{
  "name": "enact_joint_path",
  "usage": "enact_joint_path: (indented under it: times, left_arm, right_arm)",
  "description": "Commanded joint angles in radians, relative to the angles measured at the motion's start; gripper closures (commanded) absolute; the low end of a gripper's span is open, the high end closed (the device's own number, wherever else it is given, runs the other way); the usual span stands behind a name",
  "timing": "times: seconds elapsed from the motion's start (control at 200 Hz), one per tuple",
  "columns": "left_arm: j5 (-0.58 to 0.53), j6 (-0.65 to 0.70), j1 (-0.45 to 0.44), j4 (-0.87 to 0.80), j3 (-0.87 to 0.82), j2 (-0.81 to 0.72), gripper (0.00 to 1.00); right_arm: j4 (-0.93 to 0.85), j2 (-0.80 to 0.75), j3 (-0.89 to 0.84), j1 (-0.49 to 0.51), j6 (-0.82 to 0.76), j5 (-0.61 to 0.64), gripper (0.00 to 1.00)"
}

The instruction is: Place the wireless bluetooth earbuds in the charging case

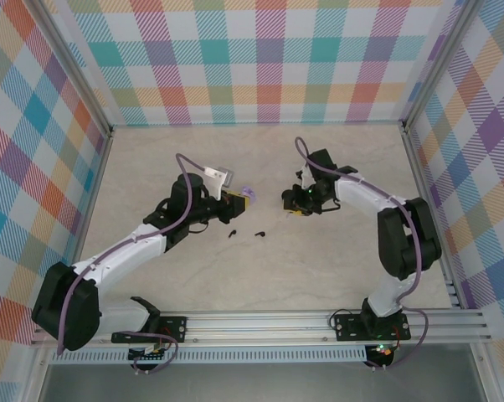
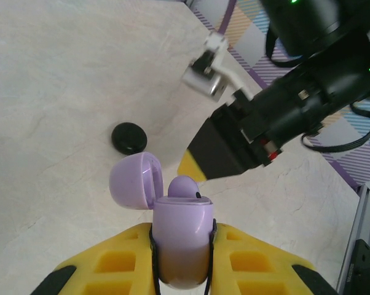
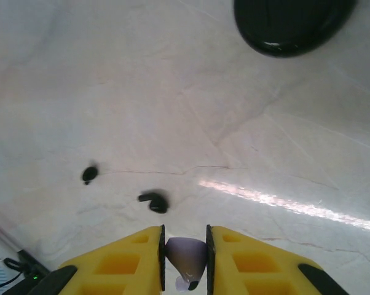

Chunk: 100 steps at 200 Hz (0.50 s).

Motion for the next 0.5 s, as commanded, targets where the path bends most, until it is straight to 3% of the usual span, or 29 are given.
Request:
enact_joint_path:
  times: [0.0, 0.495]
  left_arm:
    - [0.039, -0.004, 0.009, 0.053, -0.001, 0.011, 0.98]
    - [0.149, 0.041, 0.006, 0.178, -0.02, 0.066, 0.96]
  right_arm:
    - [0.041, -0.074, 0.002, -0.009, 0.017, -0.081, 0.76]
    - [0.13, -0.257, 0.011, -0.005, 0.005, -0.215, 0.75]
